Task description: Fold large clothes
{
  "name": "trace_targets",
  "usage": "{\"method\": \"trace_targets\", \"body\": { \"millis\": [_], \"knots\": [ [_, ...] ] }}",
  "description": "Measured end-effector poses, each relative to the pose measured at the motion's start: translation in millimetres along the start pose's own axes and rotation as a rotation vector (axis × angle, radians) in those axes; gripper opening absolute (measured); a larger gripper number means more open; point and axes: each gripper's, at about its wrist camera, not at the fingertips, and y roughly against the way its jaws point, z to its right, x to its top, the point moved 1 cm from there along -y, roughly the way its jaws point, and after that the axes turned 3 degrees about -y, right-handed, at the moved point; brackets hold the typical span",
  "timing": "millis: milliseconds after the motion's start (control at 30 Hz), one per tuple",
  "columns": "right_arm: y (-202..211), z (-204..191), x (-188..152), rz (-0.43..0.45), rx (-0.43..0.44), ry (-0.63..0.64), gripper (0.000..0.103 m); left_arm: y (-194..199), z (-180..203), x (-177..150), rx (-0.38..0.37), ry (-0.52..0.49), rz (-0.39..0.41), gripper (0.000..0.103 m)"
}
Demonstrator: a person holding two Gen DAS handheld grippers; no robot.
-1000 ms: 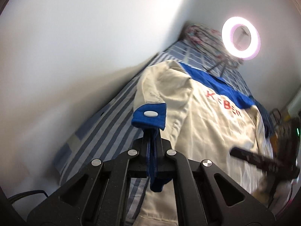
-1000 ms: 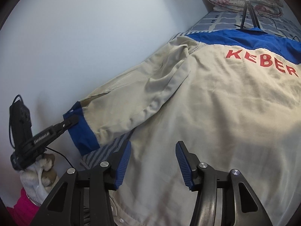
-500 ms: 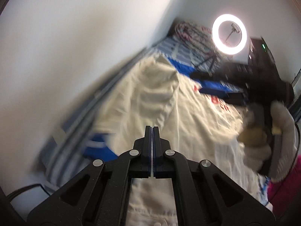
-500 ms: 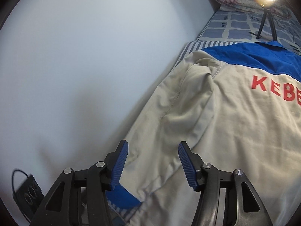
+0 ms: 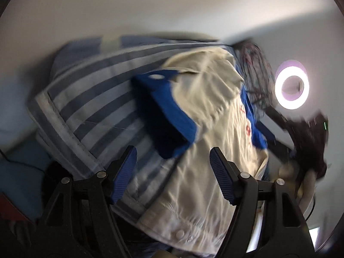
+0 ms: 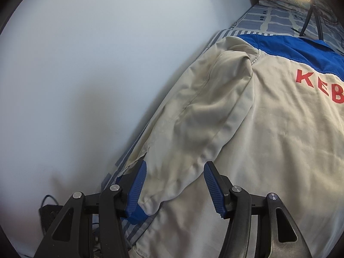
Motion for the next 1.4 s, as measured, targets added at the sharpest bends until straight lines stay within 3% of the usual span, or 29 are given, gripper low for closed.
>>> {"method": "trace_targets", "body": {
  "millis": [133,433,467,533,600,700,800,867,1067,1167,1400],
  "knots": [
    [9.3,2.9,-0.3,0.024,0.001,0.005,0.059,-11.7,-12.4,8.4,-0.057,0.090,0.012,0.072],
    [8.3,7.8,0.2,0.027,0.009,0.023,0.059,-40.4,6.3,36.4,-0.022,0.030,0.058,0.072],
    [6.4,8.1,0.6,0.024,0.007,0.027,0.059,-44.2,9.6,39.1,-0.014,0.020,0.061,0.068],
    [2.3,9.3,1.8,0.015,0.007,0.029,0.059,-51.3,11.8,43.7,0.015,0.009,0.052,0.051],
    [-3.3,9.7,4.7,0.007,0.001,0.035,0.059,-58.0,8.1,46.1,0.022,0.025,0.042,0.023],
    [-10.1,8.7,9.3,-0.004,0.001,0.040,0.059,-63.5,5.0,50.5,0.046,0.007,0.053,0.005],
    [-18.4,5.4,15.9,-0.013,-0.001,0.047,0.060,-61.3,24.1,46.6,0.105,-0.094,0.104,0.002],
    [-25.8,4.3,22.4,-0.026,-0.003,0.038,0.065,-57.0,40.3,41.2,0.136,-0.169,0.139,0.002],
    [-53.6,2.4,61.3,-0.056,0.062,-0.062,0.068,-39.4,77.0,27.2,0.166,-0.339,0.210,0.002],
    [-66.4,-11.6,81.9,-0.057,0.072,-0.054,0.068,-35.6,84.7,22.8,0.167,-0.362,0.215,0.002],
    [-102.0,-41.9,113.2,-0.093,-0.012,-0.024,0.067,-25.4,94.7,15.1,0.153,-0.413,0.235,0.001]
  ]
}}
